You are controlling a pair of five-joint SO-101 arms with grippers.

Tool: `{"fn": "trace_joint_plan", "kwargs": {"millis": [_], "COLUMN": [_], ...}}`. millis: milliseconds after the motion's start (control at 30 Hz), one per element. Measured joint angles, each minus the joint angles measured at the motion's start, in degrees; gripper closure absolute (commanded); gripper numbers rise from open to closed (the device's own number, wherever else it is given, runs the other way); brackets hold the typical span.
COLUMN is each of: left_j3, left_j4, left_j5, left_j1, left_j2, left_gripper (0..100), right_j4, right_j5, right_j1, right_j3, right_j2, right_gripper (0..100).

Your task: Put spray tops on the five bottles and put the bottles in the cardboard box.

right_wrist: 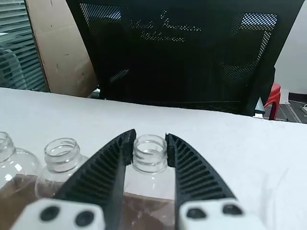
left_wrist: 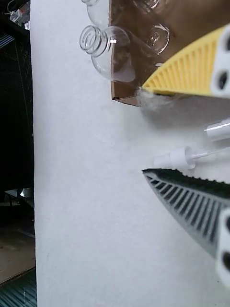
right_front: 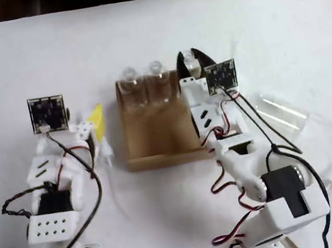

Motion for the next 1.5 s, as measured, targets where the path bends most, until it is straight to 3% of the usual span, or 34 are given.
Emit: {"fn": "trace_joint_plan", "kwargs": {"millis": [167, 333, 700, 900, 1500], "left_j3": [0.0, 0.0, 0.0, 0.0, 0.0], "left_j4": [0.0, 0.0, 0.0, 0.0, 0.0], "left_j5": [0.0, 0.0, 0.0, 0.0, 0.0], "left_j1": [0.0, 0.0, 0.0, 0.0, 0.0], "left_j2": [0.0, 0.0, 0.0, 0.0, 0.0], "left_gripper": [77, 77, 77, 77, 77], "right_j4": [-0.62, -0.62, -0.62, -0.62, -0.44], "right_j5": [0.0, 1.05, 1.93, 2.02, 2.29], "right_j1": [0.0, 0.0, 0.0, 0.0, -0.44], "right_j3": [0.0, 0.0, 0.0, 0.62, 1.41], "right_j2": [0.35, 0.35, 0.35, 0.35, 0.35], "right_gripper": [97.4, 89.6, 91.0, 81.3, 82.8]}}
